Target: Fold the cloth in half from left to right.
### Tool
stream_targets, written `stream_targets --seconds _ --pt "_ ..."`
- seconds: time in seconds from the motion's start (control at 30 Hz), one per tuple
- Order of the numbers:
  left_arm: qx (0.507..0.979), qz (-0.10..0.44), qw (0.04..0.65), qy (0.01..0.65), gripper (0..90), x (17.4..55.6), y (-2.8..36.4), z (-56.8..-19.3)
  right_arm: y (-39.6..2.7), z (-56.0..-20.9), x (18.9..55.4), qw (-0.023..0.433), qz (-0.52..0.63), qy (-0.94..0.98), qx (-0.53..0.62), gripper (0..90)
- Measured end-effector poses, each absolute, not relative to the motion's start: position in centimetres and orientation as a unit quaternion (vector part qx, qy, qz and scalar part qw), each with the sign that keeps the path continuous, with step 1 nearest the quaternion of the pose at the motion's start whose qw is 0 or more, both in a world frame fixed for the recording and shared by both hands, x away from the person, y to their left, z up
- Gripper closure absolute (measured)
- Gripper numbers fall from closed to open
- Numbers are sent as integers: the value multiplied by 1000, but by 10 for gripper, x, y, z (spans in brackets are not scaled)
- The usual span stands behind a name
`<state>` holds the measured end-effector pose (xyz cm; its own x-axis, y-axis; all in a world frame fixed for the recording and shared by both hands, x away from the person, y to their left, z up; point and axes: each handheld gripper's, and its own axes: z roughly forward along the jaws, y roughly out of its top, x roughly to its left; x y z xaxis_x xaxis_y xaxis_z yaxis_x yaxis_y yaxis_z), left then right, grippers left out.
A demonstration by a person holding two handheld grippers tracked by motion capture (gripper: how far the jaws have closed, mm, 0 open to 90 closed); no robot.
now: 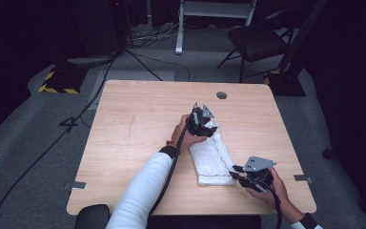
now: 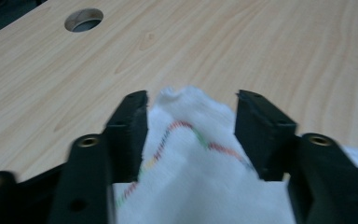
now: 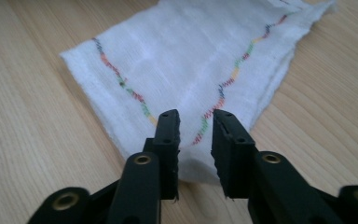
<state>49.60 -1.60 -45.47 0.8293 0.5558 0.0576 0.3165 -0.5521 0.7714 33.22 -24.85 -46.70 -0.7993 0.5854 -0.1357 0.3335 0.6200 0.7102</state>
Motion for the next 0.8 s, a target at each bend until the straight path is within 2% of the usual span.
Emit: stream_targets --seconds 0.1,0.23,0.37,0.47,0.57,0.8 --pt "867 138 412 246 332 479 0 -451 -255 -468 333 185 347 877 275 610" --pt "869 124 418 232 286 451 20 -451 -263 -467 338 193 353 866 297 526" --pt "877 104 417 215 279 424 30 -458 -264 -468 344 200 352 863 302 490" --pt "895 76 402 177 310 406 27 -465 -265 -470 349 212 351 858 309 451" --pt "903 63 390 168 318 393 20 -475 -264 -475 354 221 341 859 312 434" --pt "917 63 359 161 321 386 9 -493 -267 -487 363 194 321 870 320 400"
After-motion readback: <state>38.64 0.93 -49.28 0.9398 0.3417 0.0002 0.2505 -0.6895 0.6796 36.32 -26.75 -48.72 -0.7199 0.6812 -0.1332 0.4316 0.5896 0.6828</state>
